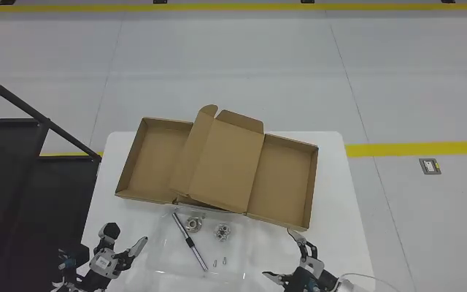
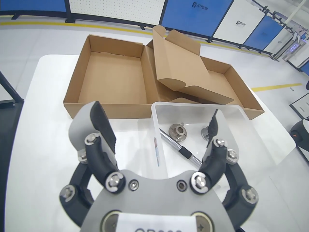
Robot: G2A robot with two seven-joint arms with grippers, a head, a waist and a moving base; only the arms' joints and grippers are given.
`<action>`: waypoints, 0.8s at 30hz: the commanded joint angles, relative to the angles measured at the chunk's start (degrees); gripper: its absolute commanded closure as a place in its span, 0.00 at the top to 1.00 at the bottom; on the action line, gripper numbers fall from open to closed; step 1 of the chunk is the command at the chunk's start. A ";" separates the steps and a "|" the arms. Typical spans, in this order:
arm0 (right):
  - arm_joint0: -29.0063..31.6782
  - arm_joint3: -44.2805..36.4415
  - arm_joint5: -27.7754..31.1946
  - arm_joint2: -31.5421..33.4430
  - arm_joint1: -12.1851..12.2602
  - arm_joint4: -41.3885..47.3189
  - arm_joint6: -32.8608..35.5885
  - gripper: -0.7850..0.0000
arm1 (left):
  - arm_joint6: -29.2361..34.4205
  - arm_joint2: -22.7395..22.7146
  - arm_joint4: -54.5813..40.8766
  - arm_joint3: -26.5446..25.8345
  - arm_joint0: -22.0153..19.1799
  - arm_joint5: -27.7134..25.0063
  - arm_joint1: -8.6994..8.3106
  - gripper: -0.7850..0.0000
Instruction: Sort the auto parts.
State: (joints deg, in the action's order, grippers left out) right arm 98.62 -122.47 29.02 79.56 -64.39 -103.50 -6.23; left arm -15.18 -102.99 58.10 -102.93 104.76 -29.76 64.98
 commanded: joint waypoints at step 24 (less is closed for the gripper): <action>-39.13 20.93 12.80 -33.66 -7.80 7.57 29.23 1.00 | -0.86 0.63 2.71 0.10 0.09 2.57 0.33 1.00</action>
State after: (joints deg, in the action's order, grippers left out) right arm 59.31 -101.41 41.85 45.86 -72.21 -95.76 23.06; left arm -16.04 -102.36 60.81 -102.83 104.85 -27.18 65.31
